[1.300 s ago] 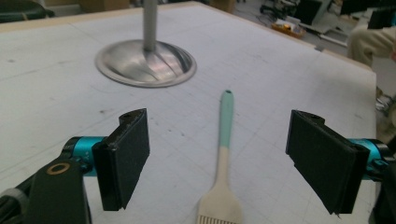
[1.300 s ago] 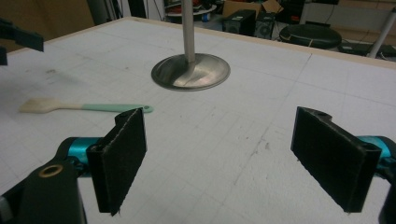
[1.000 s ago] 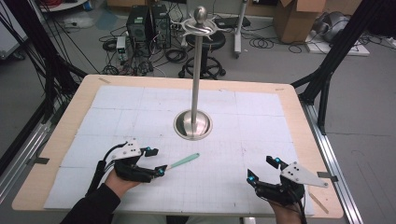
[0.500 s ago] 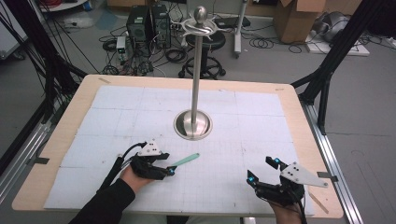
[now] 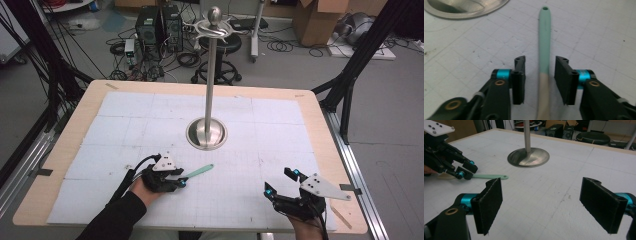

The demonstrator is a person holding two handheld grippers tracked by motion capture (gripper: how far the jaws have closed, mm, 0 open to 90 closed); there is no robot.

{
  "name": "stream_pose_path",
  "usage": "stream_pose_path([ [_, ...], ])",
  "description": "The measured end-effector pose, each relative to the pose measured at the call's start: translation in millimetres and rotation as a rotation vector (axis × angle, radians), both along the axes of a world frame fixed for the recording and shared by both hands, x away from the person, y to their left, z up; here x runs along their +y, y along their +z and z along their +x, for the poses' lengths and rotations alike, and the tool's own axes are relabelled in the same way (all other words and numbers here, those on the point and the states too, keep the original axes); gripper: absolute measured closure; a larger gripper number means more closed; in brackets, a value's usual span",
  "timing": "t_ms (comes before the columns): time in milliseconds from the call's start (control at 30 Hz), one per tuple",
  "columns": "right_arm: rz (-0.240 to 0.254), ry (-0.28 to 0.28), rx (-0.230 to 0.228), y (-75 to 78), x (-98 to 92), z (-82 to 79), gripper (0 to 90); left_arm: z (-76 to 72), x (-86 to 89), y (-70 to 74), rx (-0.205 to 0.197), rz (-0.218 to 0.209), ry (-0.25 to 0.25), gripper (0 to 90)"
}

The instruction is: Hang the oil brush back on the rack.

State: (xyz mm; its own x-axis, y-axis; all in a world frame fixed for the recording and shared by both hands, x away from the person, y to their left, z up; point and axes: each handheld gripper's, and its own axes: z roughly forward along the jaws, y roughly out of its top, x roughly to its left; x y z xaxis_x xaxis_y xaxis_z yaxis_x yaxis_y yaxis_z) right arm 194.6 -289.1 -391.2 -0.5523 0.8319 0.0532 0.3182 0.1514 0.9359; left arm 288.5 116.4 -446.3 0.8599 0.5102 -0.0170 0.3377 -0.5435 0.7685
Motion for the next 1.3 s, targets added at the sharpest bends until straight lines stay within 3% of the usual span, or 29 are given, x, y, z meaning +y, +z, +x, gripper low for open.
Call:
stream_pose_path([
  [167, -0.002, 0.003, 0.001, -0.2, 0.8, 0.2, 17.1, -1.0, -1.9, 0.9, 0.007, 0.007, -0.035, 80.2],
  [433, -0.003, 0.006, -0.003, -0.3, 1.7, 0.9, 17.2, 0.8, -0.2, 0.7, 0.024, -0.003, -0.036, 81.3],
  [733, 0.003, 0.007, 0.006, 0.1, 0.8, -0.5, 17.5, 1.2, 2.4, -1.2, 0.048, -0.046, -0.010, 81.6],
  [900, 0.009, 0.011, 0.001, 0.3, 0.0, -0.8, 17.5, -1.0, 5.1, 0.7, 0.053, -0.098, -0.004, 81.6],
  [1033, 0.024, 0.011, 0.000, 0.8, 0.0, -1.2, 17.4, -5.7, 6.7, 6.1, 0.028, -0.135, -0.007, 81.6],
  [1300, 0.091, 0.078, -0.011, 3.6, 4.7, -1.5, 17.4, -16.3, 11.7, 18.7, -0.007, -0.273, -0.042, 81.6],
])
